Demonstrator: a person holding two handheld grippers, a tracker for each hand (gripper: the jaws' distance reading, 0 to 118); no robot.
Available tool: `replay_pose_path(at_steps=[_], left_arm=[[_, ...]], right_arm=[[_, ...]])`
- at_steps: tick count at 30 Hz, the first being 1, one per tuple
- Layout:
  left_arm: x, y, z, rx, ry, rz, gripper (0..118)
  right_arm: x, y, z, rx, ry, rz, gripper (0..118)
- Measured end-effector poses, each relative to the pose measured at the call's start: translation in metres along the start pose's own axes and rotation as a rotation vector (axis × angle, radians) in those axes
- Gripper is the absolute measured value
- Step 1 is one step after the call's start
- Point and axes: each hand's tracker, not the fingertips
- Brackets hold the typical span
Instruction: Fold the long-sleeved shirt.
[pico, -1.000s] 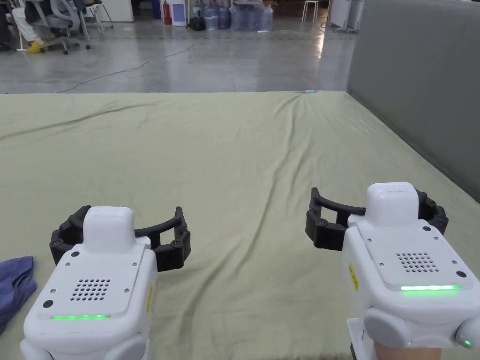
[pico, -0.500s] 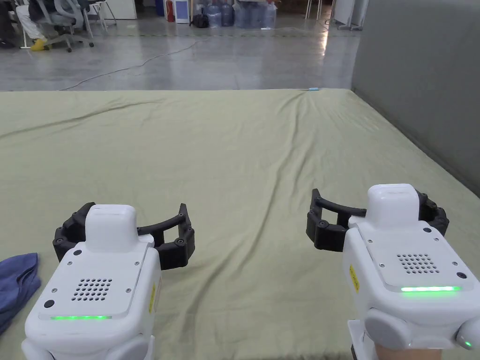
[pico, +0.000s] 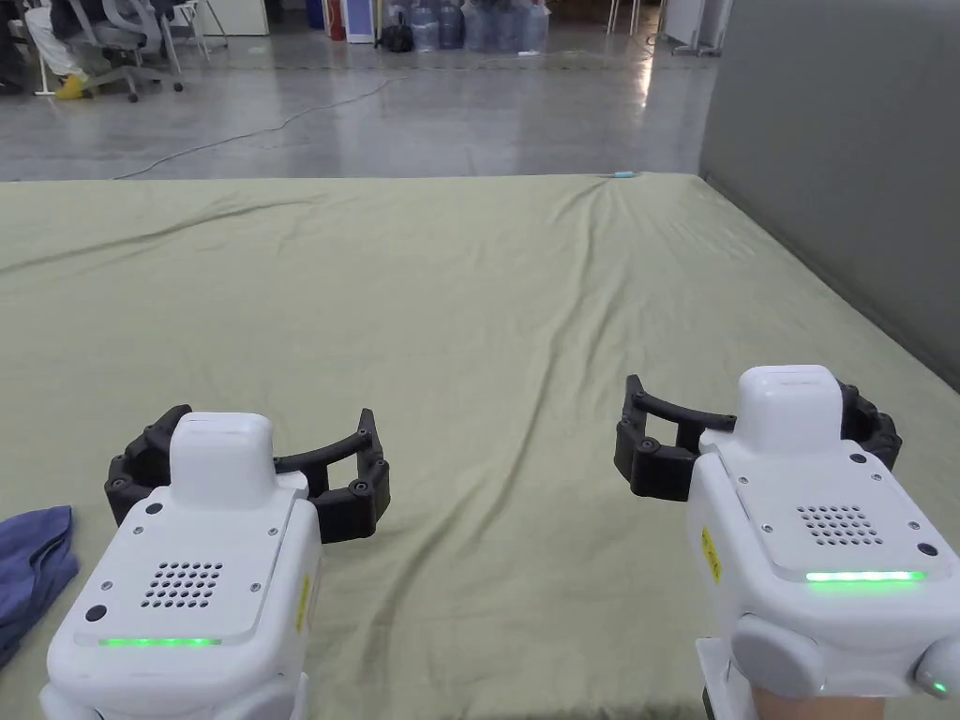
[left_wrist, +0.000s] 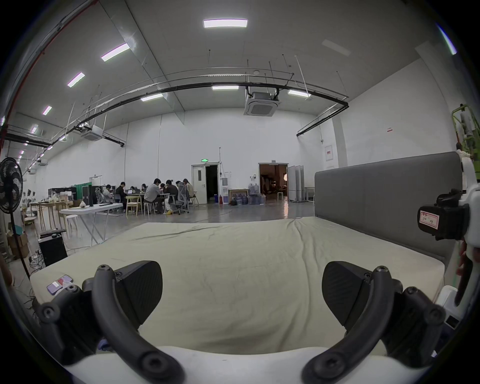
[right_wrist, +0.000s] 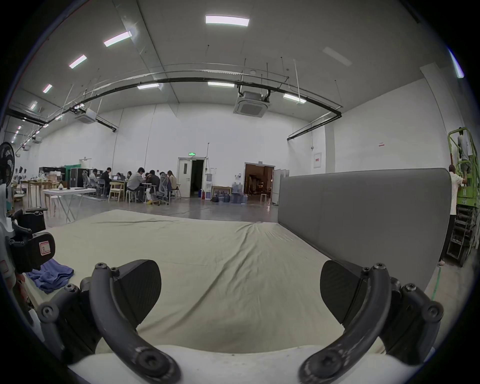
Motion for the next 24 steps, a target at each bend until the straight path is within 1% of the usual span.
replay_pose_path(at_steps=[7, 11, 15, 21, 24], left_arm=[[-0.0005, -0.0007, -0.0007, -0.006, 0.01, -0.011, 117], [0.0001, -0.0007, -0.0006, -0.009, 0.007, -0.011, 117], [0.0005, -0.001, -0.0017, -0.014, 0.002, -0.013, 117], [0.0008, -0.0012, -0.002, -0.014, 0.004, -0.014, 117], [0.0012, -0.0009, -0.0026, -0.018, 0.006, -0.017, 117]], right_arm=[[-0.0008, -0.0009, -0.0002, -0.002, 0.001, 0.005, 118], [0.0016, -0.0018, -0.0011, -0.011, 0.002, -0.01, 118], [0.0029, -0.0034, -0.0015, -0.018, -0.016, -0.009, 118], [0.0036, -0.0033, -0.001, -0.019, -0.012, -0.006, 118], [0.003, -0.0027, -0.0002, -0.025, 0.01, -0.005, 118]])
